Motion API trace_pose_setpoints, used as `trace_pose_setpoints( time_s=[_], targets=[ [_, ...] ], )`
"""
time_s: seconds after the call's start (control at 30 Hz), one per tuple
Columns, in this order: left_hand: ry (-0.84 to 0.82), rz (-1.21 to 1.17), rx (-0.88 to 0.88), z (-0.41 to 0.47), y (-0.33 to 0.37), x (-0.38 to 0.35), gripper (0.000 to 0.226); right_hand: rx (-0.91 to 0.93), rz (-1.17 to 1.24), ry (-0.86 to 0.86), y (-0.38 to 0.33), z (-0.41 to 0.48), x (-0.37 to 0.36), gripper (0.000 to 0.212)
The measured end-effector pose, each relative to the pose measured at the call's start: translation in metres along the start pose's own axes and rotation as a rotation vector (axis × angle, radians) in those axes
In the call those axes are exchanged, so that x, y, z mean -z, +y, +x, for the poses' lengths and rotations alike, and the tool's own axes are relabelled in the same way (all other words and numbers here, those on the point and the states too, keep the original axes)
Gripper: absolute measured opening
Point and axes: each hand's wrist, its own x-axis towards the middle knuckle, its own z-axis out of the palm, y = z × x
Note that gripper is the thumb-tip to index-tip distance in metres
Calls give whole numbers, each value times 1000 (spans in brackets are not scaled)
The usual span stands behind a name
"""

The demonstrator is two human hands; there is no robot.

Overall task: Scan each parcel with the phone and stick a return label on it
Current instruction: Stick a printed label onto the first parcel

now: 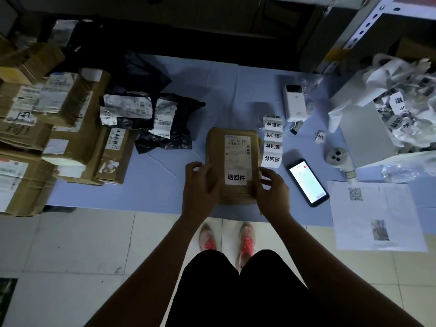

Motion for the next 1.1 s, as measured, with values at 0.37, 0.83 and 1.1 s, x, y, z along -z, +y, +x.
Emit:
trace_pose_setpoints(
  time_s=[0.37,0.83,1.1],
  targets=[
    [-257,-510,341,-17,6,-1,66,17,187,-305,4,1,12,26],
    [250,-357,389,-127,38,118,56,367,247,-606,-64,-84,-22,34],
    [489,-428,380,-205,-25,267,58,497,275,-814,-150,-204,-130,29]
  ],
)
